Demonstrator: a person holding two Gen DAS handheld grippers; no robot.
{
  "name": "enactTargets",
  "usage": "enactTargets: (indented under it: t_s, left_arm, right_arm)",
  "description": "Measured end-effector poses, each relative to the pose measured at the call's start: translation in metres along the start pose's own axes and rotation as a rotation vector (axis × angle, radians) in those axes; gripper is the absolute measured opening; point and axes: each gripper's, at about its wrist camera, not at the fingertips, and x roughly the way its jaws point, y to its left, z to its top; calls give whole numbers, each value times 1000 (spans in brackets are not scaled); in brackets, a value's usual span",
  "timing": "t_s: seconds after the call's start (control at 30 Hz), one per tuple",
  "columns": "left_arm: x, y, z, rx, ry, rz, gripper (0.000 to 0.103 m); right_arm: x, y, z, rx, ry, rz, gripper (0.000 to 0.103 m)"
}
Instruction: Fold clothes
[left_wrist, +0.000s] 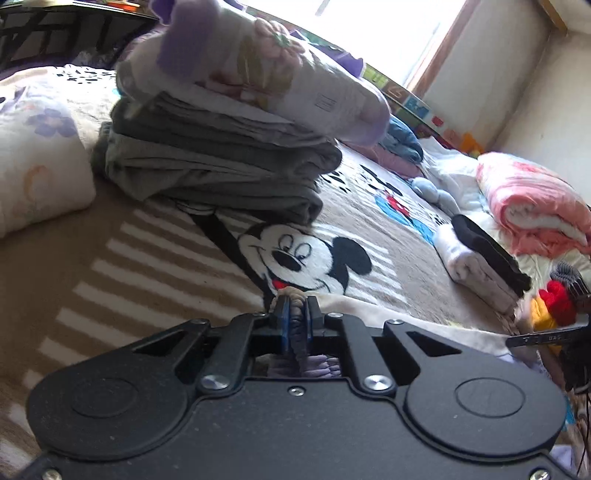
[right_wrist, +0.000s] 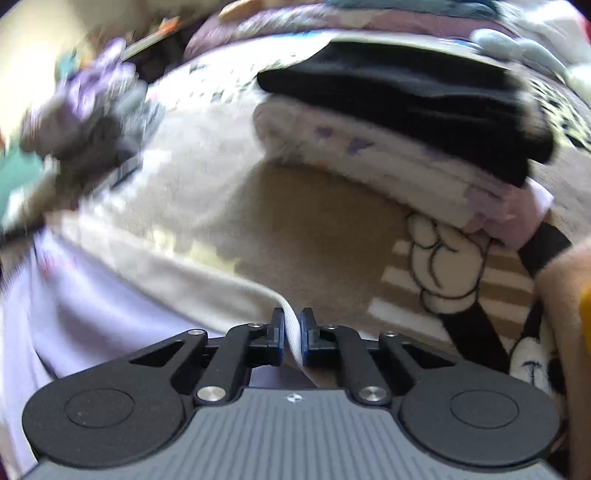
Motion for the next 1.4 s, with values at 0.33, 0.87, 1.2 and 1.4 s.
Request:
enactTargets:
  t_s: [0.33, 0.87, 1.2, 1.4]
  left_arm:
    - [3, 0, -2, 40, 37, 117, 44]
    - [-32, -9, 5, -38, -64, 132, 57]
    - [-38, -26, -6, 16, -32, 123, 58]
    - [-63, -23, -19, -34, -22, 125, 58]
  right_arm:
    - [-12, 1, -13, 68, -64, -202, 40]
    - [-103, 40, -140, 325, -231, -22, 71]
    - [-104, 39, -195, 567, -329, 25, 72]
    - [-140, 69, -239, 584, -442, -44, 76]
